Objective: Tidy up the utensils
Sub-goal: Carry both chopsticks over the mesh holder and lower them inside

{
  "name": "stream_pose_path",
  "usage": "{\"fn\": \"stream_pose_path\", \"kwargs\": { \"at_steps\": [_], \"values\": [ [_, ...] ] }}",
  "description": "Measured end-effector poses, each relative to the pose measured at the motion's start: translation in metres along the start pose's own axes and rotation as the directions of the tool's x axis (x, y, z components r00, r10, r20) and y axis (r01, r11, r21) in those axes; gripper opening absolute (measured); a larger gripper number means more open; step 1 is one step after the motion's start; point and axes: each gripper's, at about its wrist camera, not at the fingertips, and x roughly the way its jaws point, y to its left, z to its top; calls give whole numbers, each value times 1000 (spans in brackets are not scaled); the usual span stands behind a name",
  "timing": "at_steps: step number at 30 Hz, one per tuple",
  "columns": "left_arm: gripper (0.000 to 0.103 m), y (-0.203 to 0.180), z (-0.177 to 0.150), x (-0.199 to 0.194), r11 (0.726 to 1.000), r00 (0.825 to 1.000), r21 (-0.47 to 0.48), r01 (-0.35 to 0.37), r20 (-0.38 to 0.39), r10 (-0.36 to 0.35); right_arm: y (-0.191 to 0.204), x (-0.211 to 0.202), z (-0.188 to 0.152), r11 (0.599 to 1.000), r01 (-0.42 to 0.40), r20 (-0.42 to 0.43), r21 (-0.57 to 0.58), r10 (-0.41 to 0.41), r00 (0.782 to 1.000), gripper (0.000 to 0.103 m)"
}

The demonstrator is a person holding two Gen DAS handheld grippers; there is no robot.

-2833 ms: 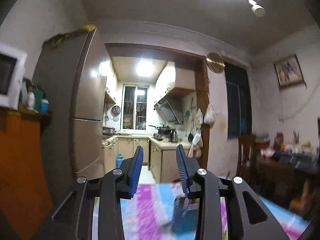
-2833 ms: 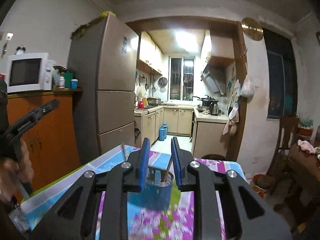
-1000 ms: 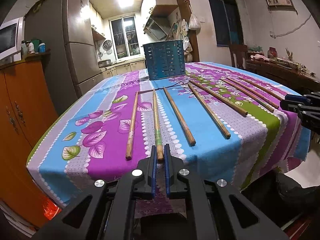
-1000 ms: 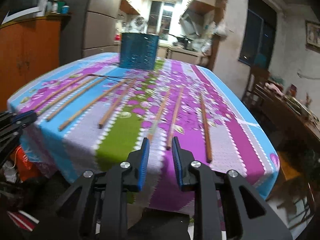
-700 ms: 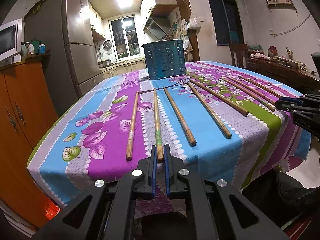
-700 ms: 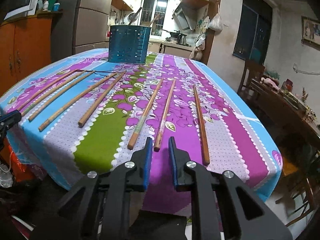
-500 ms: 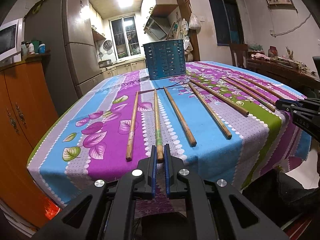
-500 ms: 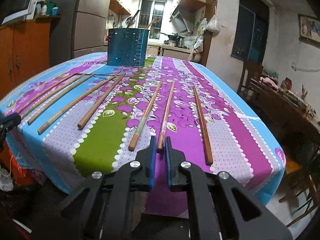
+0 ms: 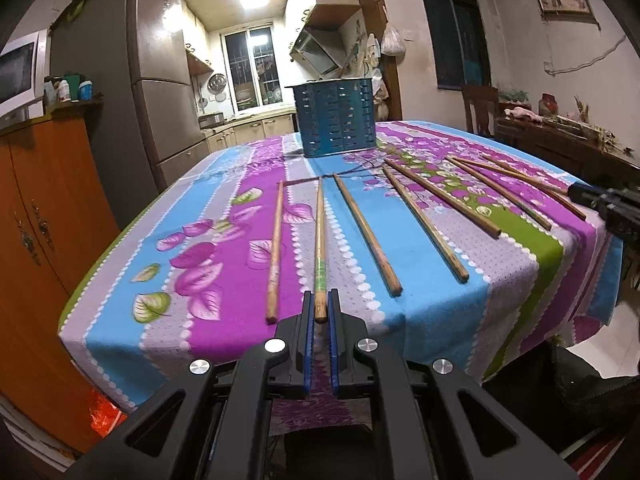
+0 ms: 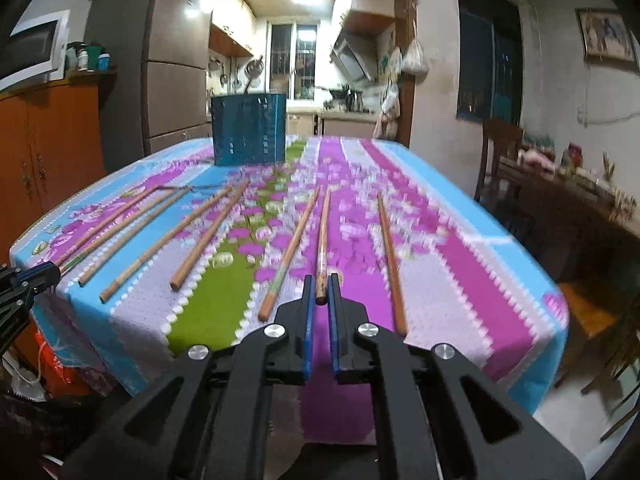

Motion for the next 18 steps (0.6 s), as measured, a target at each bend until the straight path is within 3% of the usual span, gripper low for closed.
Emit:
{"fn": "stream_pose_path", "kwargs": {
  "at_steps": [9,18],
  "values": [
    [8,6,24,-26,999,998,31,7,56,-9,-6,-29,55,995,-34,98,-89,43,994,5],
    [8,30,81,-49,997,991,-15,74,117,-72,-22,-33,103,991,-79,151,-107,95,984,5]
  ]
}}
